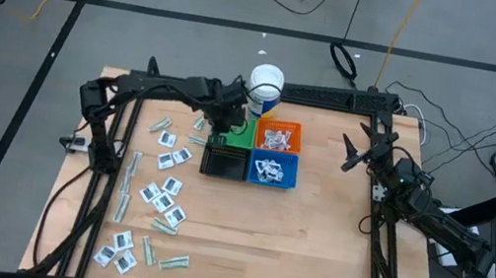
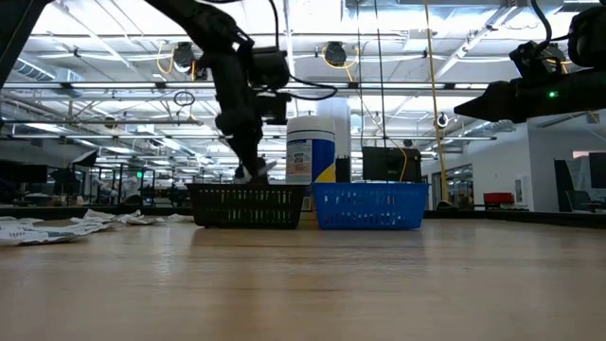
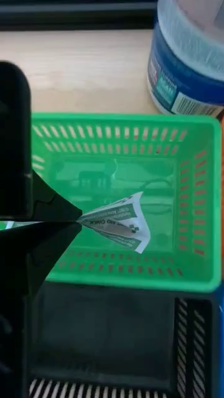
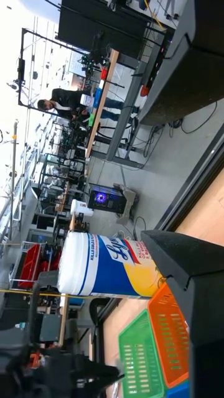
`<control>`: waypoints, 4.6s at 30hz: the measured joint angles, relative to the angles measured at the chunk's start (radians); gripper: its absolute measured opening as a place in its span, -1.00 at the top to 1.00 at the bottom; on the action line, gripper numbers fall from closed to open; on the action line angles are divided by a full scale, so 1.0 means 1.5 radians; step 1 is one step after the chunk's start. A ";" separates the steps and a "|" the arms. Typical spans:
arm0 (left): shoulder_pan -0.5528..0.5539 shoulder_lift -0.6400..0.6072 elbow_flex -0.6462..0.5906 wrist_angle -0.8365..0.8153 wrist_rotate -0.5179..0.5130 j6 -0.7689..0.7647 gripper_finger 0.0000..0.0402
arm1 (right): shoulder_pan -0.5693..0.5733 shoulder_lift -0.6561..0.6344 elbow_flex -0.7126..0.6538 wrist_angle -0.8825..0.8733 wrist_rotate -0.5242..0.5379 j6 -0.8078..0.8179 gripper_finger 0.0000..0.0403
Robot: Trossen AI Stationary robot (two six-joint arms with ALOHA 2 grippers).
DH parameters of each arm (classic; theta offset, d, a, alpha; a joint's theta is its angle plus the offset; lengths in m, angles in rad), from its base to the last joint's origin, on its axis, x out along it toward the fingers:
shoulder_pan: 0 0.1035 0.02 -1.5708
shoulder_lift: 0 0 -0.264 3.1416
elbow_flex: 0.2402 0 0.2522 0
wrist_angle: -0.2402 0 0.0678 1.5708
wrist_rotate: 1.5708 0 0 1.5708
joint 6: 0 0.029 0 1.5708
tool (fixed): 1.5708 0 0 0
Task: Pick & Place First Aid Supplies
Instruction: Put the green bandage pad into the green basket
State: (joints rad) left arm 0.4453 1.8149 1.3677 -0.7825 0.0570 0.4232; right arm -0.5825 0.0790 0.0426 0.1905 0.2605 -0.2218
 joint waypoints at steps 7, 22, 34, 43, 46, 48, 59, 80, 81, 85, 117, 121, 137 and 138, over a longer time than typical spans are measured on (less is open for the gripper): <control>-0.019 0.001 -0.073 0.100 -0.020 0.011 1.00 | 0.000 0.000 0.000 0.000 0.000 0.000 -0.42; -0.019 0.001 -0.066 0.105 -0.109 -0.027 0.23 | 0.000 0.000 0.000 0.000 0.000 0.000 -0.41; 0.010 -0.040 -0.027 0.084 -0.127 -0.196 -0.34 | 0.000 0.000 0.000 0.000 0.000 0.000 -0.39; 0.052 -0.095 -0.026 -0.017 -0.126 -0.449 -0.36 | 0.000 0.000 0.000 0.000 0.000 0.000 -0.38; 0.063 -0.105 -0.027 -0.080 -0.125 -0.503 -0.31 | 0.000 0.000 0.000 0.002 0.000 0.000 -0.38; 0.073 -0.111 -0.027 -0.117 -0.124 -0.535 -0.27 | 0.000 0.000 0.000 0.000 0.000 0.000 -0.38; 0.128 -0.097 -0.055 -0.195 -0.088 -0.599 -0.20 | 0.000 0.000 0.000 0.000 0.000 0.000 -0.38; 0.183 0.072 -0.076 -0.081 -0.060 -0.565 -0.19 | 0.000 0.000 0.000 0.000 0.000 0.000 -0.38; 0.183 0.072 -0.081 -0.076 -0.060 -0.565 -0.19 | 0.000 0.000 0.000 0.000 0.000 0.000 -0.38; 0.183 0.070 -0.099 -0.060 -0.047 -0.558 -0.13 | 0.000 0.000 0.000 0.000 0.000 0.000 -0.38; 0.211 -0.118 -0.115 -0.149 -0.001 -0.282 0.97 | 0.000 0.000 0.000 0.000 0.000 0.000 -0.38; 0.194 -0.150 -0.115 -0.206 -0.004 -0.140 0.99 | 0.000 0.000 0.000 0.000 0.000 0.000 -0.38; 0.076 -0.030 0.045 -0.305 -0.091 0.036 0.99 | 0.000 0.000 0.000 0.000 0.000 0.000 -0.38; 0.069 -0.015 0.066 -0.308 -0.091 0.036 0.99 | 0.000 0.000 0.000 0.000 0.000 0.000 -0.38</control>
State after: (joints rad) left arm 0.5488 1.7928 1.4670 -1.2444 -0.0793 0.4768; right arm -0.5827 0.0789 0.0427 0.1905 0.2604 -0.2218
